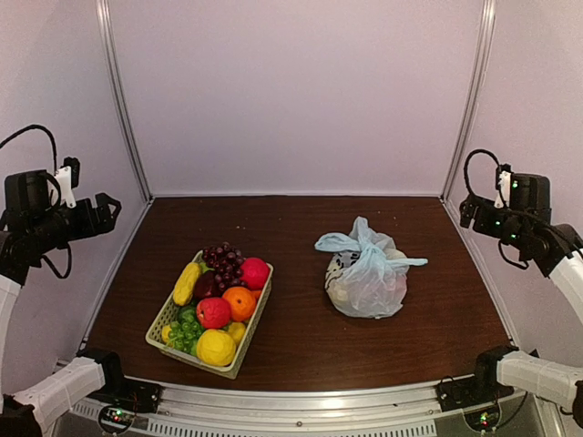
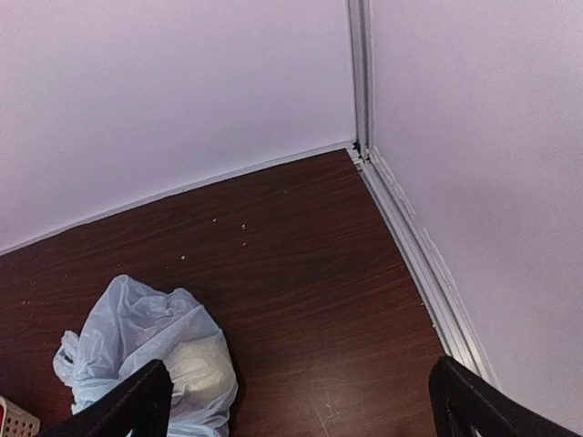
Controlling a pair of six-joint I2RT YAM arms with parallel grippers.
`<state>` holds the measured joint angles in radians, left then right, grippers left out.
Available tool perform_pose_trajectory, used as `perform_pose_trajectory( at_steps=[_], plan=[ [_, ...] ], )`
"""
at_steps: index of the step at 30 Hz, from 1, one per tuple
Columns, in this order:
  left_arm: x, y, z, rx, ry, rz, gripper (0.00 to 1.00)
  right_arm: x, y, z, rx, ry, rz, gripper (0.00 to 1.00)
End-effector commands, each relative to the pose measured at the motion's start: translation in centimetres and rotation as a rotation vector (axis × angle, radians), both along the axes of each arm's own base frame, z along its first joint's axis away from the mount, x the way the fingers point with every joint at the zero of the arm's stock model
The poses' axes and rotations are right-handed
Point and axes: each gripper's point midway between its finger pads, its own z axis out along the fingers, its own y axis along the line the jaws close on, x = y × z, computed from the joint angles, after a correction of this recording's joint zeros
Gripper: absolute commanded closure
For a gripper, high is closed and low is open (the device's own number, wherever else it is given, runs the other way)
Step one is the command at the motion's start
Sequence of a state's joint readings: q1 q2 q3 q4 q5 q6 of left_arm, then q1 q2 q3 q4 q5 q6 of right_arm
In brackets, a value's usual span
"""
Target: Untie the knot of the plastic bag and take out the fruit
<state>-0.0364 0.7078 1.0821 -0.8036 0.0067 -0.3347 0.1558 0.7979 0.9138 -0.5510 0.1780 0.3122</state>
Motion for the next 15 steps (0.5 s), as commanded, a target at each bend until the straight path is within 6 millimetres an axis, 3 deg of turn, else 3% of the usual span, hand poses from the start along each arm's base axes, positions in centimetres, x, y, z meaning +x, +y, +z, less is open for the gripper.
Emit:
perform_pose_trajectory(
  at_steps=[1, 6, 15],
  plan=[
    [-0.1, -3.4, 1.5, -0.042, -0.028, -0.197, 0.03, 0.8, 5.0, -0.4, 0.052, 0.080, 0.281, 0.01],
    [-0.4, -5.5, 1.5, -0.122, 0.001, -0.304, 0.03, 0.5, 10.4, -1.7, 0.077, 0.182, 0.517, 0.02],
    [-1.7, -8.0, -1.8, -0.242, 0.074, -0.367, 0.06, 0.9, 19.7, -5.5, 0.048, 0.302, 0.760, 0.11]
  ],
)
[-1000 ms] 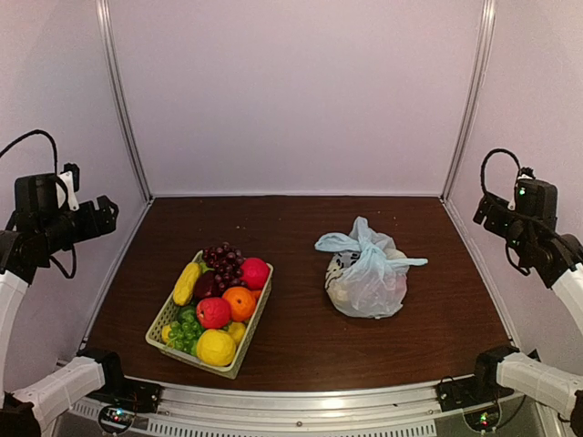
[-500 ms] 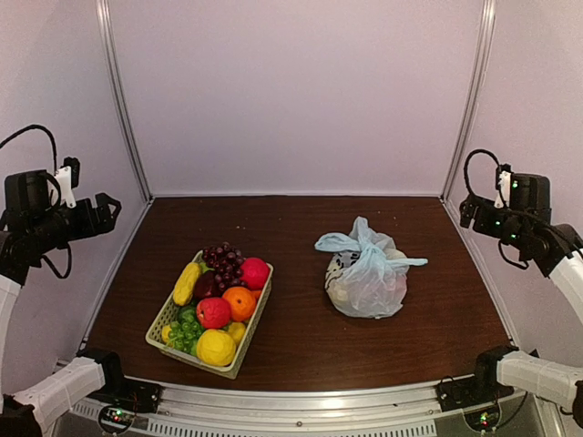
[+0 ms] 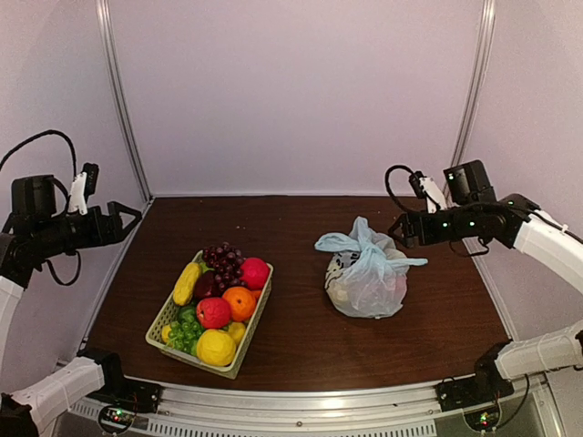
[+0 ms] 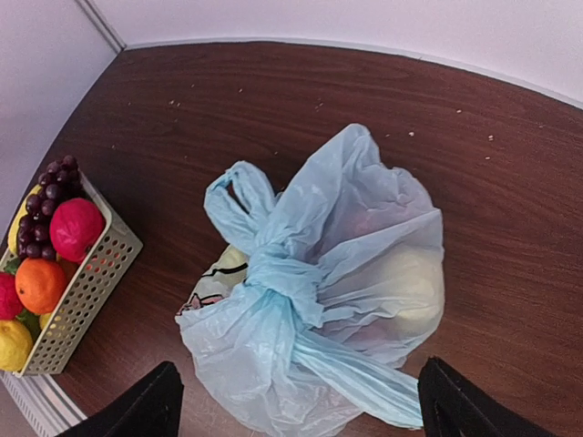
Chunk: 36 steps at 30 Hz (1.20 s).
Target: Untie the knot of the plastic bag and take out the fruit
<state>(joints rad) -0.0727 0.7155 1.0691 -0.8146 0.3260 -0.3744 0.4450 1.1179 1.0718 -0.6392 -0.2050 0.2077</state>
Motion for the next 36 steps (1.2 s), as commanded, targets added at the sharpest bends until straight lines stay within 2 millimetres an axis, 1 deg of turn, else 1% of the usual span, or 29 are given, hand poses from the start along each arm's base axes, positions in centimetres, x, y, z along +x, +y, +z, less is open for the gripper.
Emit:
perform_pose_trajectory(
  at_steps=[1, 3, 5, 6, 9, 11, 14, 16, 18, 24, 27, 31, 34, 36],
  plan=[
    [-0.5, -2.3, -1.5, -0.075, 0.038, -0.075, 0.07, 0.3, 4.0, -1.4, 0.018, 0.031, 0.102, 0.13],
    [-0.4, -3.2, -2.0, -0.082, 0.053, -0.096, 0.07, 0.8, 5.3, -2.1, 0.007, 0.046, 0.117, 0.16],
    [-0.3, -4.0, -2.0, -0.083, 0.056, -0.112, 0.07, 1.5, 5.9, -3.0, -0.008, 0.057, 0.110, 0.23],
    [-0.2, -4.5, -1.8, -0.090, 0.052, -0.123, 0.07, 1.9, 6.0, -3.4, -0.015, 0.060, 0.100, 0.25],
    [0.0, -6.1, -0.6, -0.141, 0.021, -0.171, 0.07, 2.9, 6.0, -4.4, -0.025, 0.065, 0.065, 0.26],
    [0.2, -7.2, -0.3, -0.167, 0.013, -0.201, 0.07, 3.5, 5.9, -5.2, -0.041, 0.074, 0.041, 0.28],
    [0.5, -8.2, -1.0, -0.172, 0.037, -0.215, 0.07, 4.4, 5.7, -6.4, -0.078, 0.092, 0.009, 0.34],
    [0.7, -8.5, -1.7, -0.175, 0.064, -0.213, 0.07, 4.7, 5.6, -7.1, -0.097, 0.106, -0.001, 0.38],
    [0.7, -8.8, -2.2, -0.186, 0.077, -0.221, 0.07, 5.0, 5.7, -7.5, -0.104, 0.111, -0.003, 0.38],
    [0.5, -8.7, -2.4, -0.193, 0.074, -0.216, 0.07, 5.7, 6.2, -8.9, -0.117, 0.135, -0.003, 0.41],
    [0.4, -8.8, -2.7, -0.199, 0.084, -0.216, 0.11, 6.1, 6.3, -9.2, -0.120, 0.134, -0.013, 0.42],
    [0.4, -8.9, -3.0, -0.205, 0.098, -0.215, 0.12, 6.3, 6.7, -9.3, -0.097, 0.132, -0.010, 0.40],
    [0.5, -8.8, -3.0, -0.206, 0.098, -0.212, 0.12, 6.3, 7.0, -9.9, -0.089, 0.144, -0.004, 0.35],
    [0.5, -8.9, -3.0, -0.205, 0.099, -0.213, 0.15, 6.4, 7.1, -10.2, -0.088, 0.150, -0.002, 0.34]
  ],
)
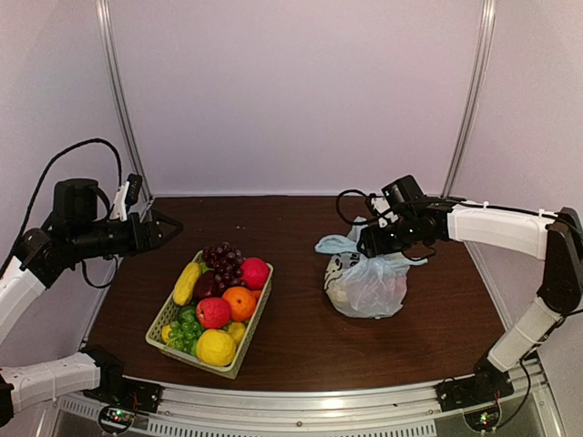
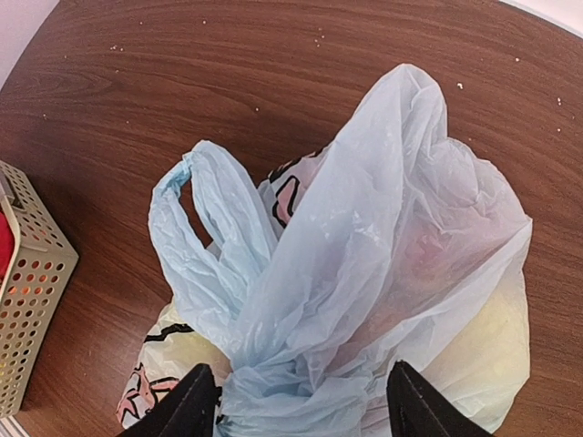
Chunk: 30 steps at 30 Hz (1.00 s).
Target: Untie the knot of the plastic bag and take out the fruit
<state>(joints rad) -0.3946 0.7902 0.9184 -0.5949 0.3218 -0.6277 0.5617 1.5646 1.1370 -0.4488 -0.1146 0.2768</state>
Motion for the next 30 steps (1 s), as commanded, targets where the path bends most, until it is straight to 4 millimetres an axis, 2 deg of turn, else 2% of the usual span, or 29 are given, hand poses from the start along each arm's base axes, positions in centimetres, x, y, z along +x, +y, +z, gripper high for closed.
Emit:
perform_pose_trajectory(
  at_steps=[1, 3, 5, 7, 9, 13, 17, 22, 25, 30],
  plan=[
    [0.4, -0.3, 0.7, -0.021, -0.030, -0.001, 0.16, 0.7, 0.7, -0.1, 0.021, -0.010, -0.006, 0.34],
    [0.4, -0.4, 0.6, -0.021, -0.027, -0.002, 0.18, 0.8, 1.2, -0.2, 0.042, -0.011, 0.005, 0.34],
    [0.5, -0.4, 0.5, -0.020, -0.023, -0.004, 0.20, 0.8, 1.6, 0.0, 0.066, -0.017, 0.009, 0.39],
    [0.4, -0.5, 0.7, -0.019, -0.030, -0.013, 0.21, 0.8, 2.1, 0.6, 0.094, -0.022, 0.023, 0.53],
    [0.2, -0.9, 1.2, -0.017, -0.046, -0.042, 0.21, 0.7, 2.5, 1.8, 0.120, -0.035, 0.040, 0.77],
    [0.1, -1.7, 2.7, -0.015, -0.087, -0.104, 0.21, 0.0, 3.2, 5.4, 0.187, -0.095, 0.097, 1.00],
    [0.4, -2.2, 3.6, -0.009, -0.107, -0.138, 0.21, -1.5, 3.4, 9.7, 0.248, -0.153, 0.159, 1.00],
    [0.4, -3.0, 4.2, -0.002, -0.126, -0.189, 0.21, -5.9, 4.9, 15.4, 0.405, -0.210, 0.360, 1.00],
    [0.2, -3.6, 4.6, 0.000, -0.140, -0.217, 0.21, -8.2, 5.5, 16.8, 0.457, -0.205, 0.453, 1.00],
    [-0.6, -4.6, 5.4, -0.012, -0.154, -0.258, 0.21, -11.5, 6.9, 17.4, 0.502, -0.171, 0.571, 1.00]
  ],
)
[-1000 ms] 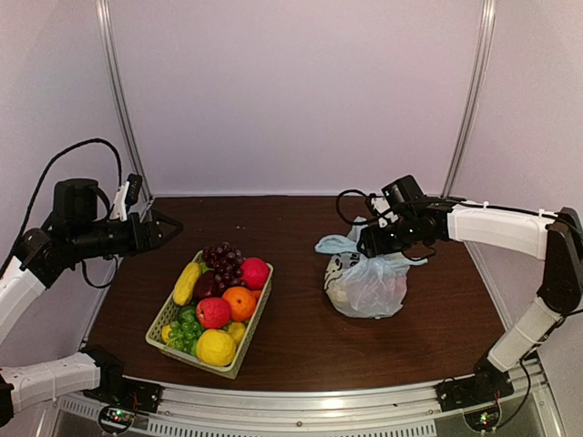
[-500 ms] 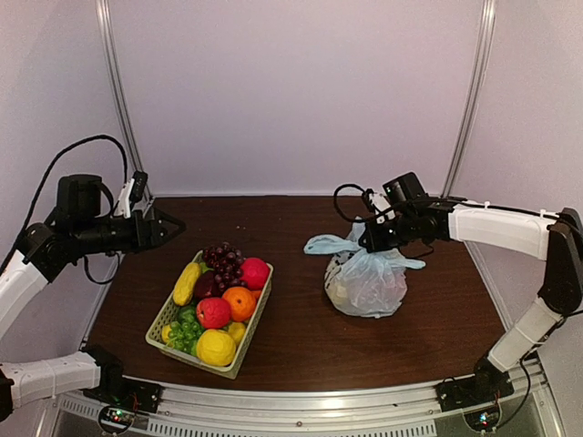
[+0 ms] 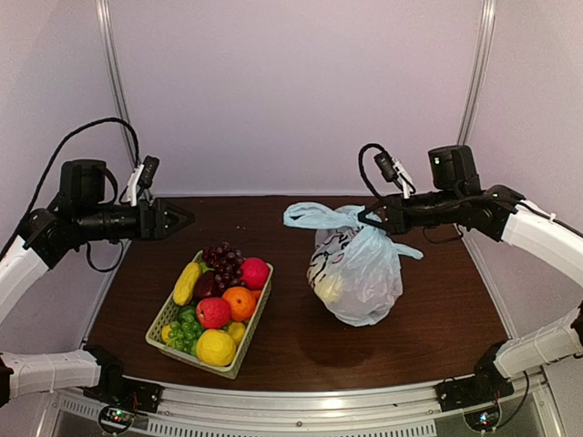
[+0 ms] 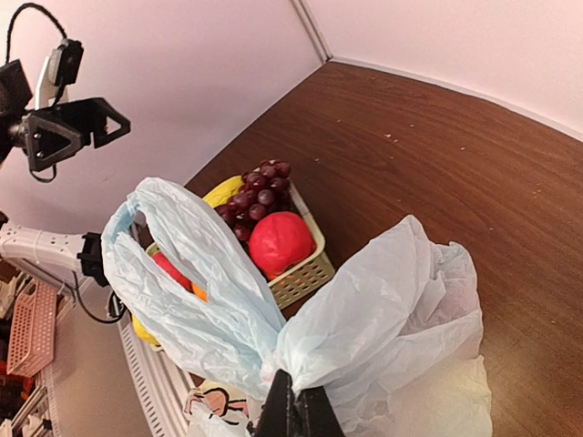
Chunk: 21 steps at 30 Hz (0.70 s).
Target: Untie the knot of the plastic bag and take out the fruit
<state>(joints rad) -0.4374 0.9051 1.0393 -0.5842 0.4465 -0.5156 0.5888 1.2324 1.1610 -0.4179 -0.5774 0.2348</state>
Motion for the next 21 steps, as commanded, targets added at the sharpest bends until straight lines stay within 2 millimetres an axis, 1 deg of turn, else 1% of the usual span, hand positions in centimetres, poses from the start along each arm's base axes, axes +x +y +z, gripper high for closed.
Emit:
perform_pose_trajectory(
  at_steps=[1, 5, 11, 14, 17, 19, 21],
  plan=[
    [-0.7, -1.4, 2.6, -0.035, -0.086, -0.069, 0.21, -3.9, 2.3, 1.7, 0.064, -0.003, 0.195, 1.00],
    [-1.2, -2.6, 2.6, -0.067, -0.087, -0.101, 0.20, -6.6, 4.0, 1.1, 0.084, 0.026, 0.311, 1.00],
    [-1.4, -4.8, 1.9, -0.059, -0.067, -0.135, 0.20, -8.1, 5.0, -0.9, 0.030, 0.066, 0.375, 1.00],
    [-1.7, -6.2, 1.8, -0.048, -0.074, -0.151, 0.20, -9.3, 5.4, -2.8, -0.019, 0.109, 0.414, 1.00],
    [-1.8, -7.9, 1.6, -0.060, -0.083, -0.167, 0.20, -11.1, 6.1, -5.0, -0.054, 0.159, 0.472, 1.00],
    [-2.2, -9.3, 1.2, -0.067, -0.082, -0.188, 0.20, -12.5, 6.8, -6.3, -0.050, 0.195, 0.523, 1.00],
    [-2.6, -11.0, 0.4, -0.061, -0.078, -0.220, 0.20, -12.9, 7.5, -7.5, -0.039, 0.209, 0.527, 1.00]
  ],
)
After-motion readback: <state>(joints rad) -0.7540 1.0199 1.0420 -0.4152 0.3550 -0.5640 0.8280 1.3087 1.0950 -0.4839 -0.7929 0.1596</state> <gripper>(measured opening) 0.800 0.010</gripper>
